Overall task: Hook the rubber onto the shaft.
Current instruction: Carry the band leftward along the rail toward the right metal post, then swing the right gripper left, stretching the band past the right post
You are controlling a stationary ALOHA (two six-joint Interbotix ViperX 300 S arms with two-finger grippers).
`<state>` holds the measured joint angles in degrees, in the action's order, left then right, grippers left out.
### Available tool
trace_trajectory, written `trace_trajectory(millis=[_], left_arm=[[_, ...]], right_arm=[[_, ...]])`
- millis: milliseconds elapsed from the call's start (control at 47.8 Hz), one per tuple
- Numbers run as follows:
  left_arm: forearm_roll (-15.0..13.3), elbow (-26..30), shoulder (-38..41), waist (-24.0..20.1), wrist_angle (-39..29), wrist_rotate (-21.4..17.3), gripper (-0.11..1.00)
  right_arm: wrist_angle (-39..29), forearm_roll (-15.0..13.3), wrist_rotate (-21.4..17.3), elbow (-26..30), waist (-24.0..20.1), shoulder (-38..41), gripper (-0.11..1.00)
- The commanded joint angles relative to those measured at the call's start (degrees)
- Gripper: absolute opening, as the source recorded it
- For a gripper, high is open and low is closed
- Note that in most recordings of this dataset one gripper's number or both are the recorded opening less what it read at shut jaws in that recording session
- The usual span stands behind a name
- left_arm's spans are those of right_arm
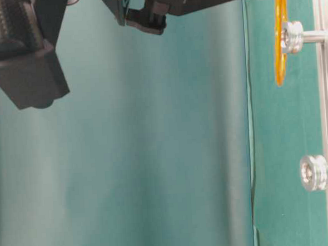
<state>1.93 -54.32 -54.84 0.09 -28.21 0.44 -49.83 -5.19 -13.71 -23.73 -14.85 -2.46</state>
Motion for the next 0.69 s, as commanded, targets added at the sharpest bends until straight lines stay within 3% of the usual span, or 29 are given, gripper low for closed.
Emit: trace_trajectory(millis=[0, 209, 481, 670], left_arm=[[0.09, 1.76, 0.35, 0.09, 0.44, 0.09, 0.0], [0.18, 1.76, 0.35, 0.09, 0.97, 0.09, 0.0], [0.18, 1.76, 0.35, 0.18, 0.97, 0.09, 0.0], [0.18, 1.76, 0.35, 0.09, 0.97, 0.09, 0.0]], right_arm=[[0.35, 0.09, -1.93, 1.05, -0.26, -0.62, 0.06], [0.26, 0.18, -9.4, 0.97, -0.44, -0.62, 0.06], [0.35, 1.14, -14.5, 1.85, -0.44, 0.44, 0.06], [0.35, 1.49, -20.3, 2.99, -0.44, 2.02, 0.06]])
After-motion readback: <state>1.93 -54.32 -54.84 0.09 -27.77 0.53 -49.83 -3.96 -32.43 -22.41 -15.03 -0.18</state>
